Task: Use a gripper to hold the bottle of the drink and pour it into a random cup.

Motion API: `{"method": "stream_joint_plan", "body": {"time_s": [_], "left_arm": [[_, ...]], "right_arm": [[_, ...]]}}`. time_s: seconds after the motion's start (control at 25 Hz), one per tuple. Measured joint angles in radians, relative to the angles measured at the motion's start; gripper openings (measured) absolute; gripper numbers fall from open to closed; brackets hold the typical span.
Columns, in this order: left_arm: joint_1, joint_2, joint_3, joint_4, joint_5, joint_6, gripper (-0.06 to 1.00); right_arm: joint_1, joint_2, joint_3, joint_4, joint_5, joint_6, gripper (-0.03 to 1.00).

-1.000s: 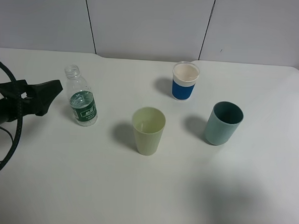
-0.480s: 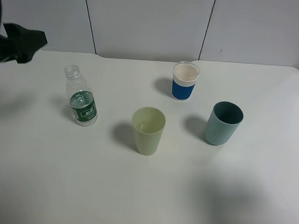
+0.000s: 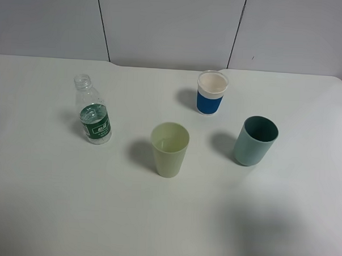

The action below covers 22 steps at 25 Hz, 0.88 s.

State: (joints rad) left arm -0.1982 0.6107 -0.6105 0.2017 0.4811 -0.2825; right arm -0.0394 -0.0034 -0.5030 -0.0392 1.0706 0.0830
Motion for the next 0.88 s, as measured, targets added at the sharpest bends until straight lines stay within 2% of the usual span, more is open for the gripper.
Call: {"method": "stream_joint_plan", "body": {"time_s": [0.12, 0.4, 0.64, 0.72, 0.88], "left_arm": [[0.000, -0.103, -0.001, 0.000, 0.110, 0.041, 0.91], [0.000, -0.298, -0.001, 0.000, 0.336, 0.049, 0.91], [0.002, -0.389, -0.001, 0.001, 0.446, 0.050, 0.91], [0.024, -0.413, -0.001, 0.003, 0.469, 0.050, 0.91], [0.123, -0.454, -0.001, 0.010, 0.493, 0.052, 0.91]], "right_arm": [[0.000, 0.000, 0.000, 0.000, 0.000, 0.000, 0.74], [0.000, 0.000, 0.000, 0.000, 0.000, 0.000, 0.74], [0.000, 0.000, 0.000, 0.000, 0.000, 0.000, 0.74], [0.000, 0.000, 0.000, 0.000, 0.000, 0.000, 0.74], [0.000, 0.000, 0.000, 0.000, 0.000, 0.000, 0.74]]}}
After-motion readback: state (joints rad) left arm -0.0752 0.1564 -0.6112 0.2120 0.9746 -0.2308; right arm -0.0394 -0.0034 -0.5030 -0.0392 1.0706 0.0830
